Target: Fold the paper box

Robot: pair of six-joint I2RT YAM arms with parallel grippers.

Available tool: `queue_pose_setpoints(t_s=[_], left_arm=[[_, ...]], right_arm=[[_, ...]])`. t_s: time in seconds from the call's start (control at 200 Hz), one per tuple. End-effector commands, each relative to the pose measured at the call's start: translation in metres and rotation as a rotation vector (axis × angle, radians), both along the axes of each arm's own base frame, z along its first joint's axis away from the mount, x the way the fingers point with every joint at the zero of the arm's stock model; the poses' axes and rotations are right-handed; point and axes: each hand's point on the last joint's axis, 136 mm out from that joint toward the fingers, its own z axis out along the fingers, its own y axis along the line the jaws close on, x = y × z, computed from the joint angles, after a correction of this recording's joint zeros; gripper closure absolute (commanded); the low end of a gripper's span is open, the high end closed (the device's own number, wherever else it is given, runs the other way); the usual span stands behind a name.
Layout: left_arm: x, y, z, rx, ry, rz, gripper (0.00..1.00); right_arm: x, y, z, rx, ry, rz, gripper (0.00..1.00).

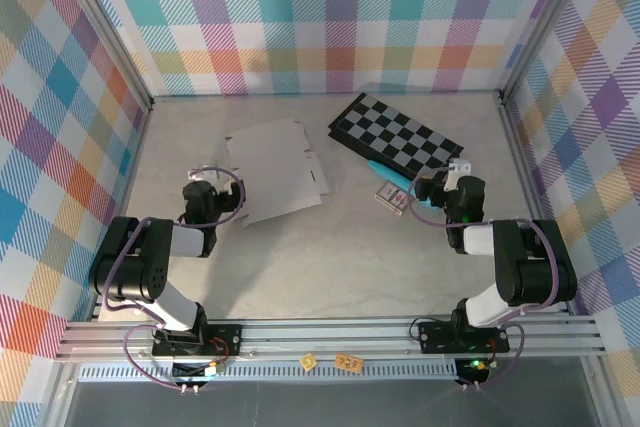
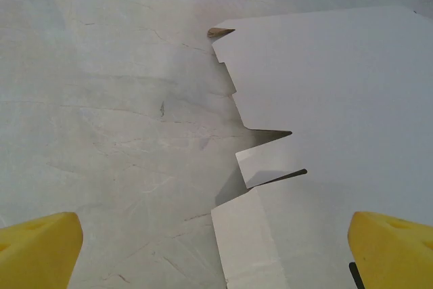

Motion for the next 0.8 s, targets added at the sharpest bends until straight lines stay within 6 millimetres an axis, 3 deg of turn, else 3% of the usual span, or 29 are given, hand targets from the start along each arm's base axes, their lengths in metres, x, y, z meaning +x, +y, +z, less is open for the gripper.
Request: queue_pose_setpoints(t_s=[0.0, 0.795], left_arm=[[0.0067, -0.0050, 0.0085, 0.002, -0.027, -0.024, 0.00], [0.0056, -0.0047, 0.0105, 0.001, -0.036, -0.024, 0.00]], right_arm=[[0.0060, 0.0024, 0.0057, -0.006, -0.018, 0.016, 0.01], [0.0046, 0.0016, 0.0110, -0.005, -0.033, 0.012, 0.01]])
